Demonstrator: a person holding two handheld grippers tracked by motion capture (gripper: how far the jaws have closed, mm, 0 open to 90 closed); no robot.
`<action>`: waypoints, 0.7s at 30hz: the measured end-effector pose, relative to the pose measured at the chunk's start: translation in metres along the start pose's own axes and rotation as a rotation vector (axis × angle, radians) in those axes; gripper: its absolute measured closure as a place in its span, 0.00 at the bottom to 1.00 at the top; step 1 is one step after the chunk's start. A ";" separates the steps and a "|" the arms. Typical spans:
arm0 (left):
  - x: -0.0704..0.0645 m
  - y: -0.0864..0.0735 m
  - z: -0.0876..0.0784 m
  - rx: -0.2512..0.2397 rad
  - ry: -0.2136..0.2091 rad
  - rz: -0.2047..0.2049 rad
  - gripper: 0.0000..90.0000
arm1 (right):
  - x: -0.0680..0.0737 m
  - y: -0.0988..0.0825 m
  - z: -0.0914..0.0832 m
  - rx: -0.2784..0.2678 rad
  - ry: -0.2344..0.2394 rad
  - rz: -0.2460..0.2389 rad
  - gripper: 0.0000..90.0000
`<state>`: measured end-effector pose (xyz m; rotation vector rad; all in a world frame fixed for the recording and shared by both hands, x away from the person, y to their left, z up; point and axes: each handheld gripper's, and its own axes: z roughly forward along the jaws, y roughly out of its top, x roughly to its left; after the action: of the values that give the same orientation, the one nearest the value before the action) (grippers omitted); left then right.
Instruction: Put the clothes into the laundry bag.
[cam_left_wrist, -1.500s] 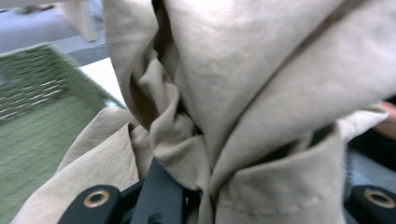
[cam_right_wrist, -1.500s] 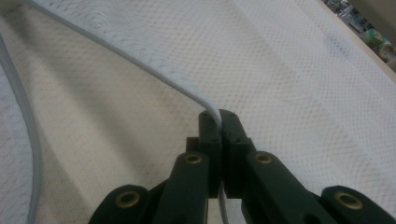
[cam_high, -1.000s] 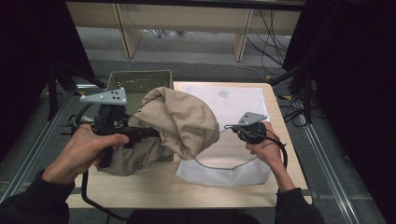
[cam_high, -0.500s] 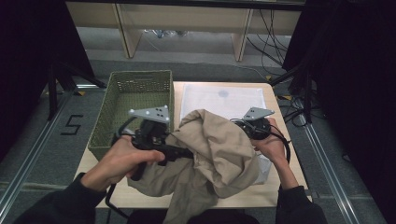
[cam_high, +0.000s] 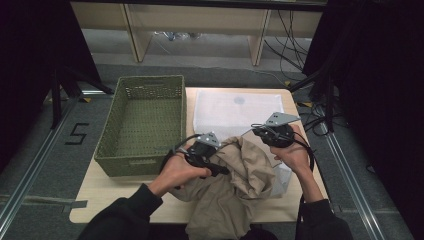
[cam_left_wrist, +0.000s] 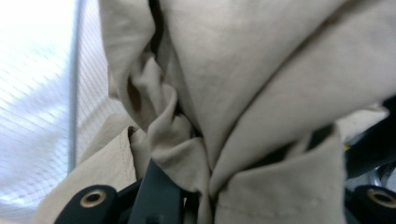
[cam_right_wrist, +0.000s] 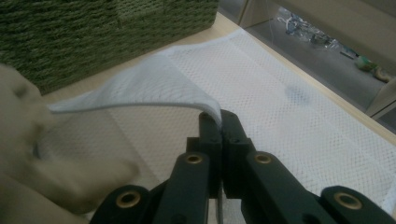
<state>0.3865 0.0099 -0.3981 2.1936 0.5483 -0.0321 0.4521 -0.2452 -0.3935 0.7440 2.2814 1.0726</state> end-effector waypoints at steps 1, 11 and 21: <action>0.001 -0.003 0.012 0.020 0.006 0.006 0.82 | 0.001 0.001 0.000 0.001 0.001 0.004 1.00; 0.022 -0.001 0.041 0.048 0.055 -0.105 0.81 | 0.011 0.008 -0.004 0.000 0.013 -0.030 1.00; 0.040 0.030 0.026 0.126 0.196 -0.049 0.80 | 0.015 0.016 -0.010 -0.034 0.005 -0.020 1.00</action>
<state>0.4389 -0.0109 -0.4013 2.3200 0.7269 0.1262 0.4394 -0.2321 -0.3781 0.7039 2.2645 1.1021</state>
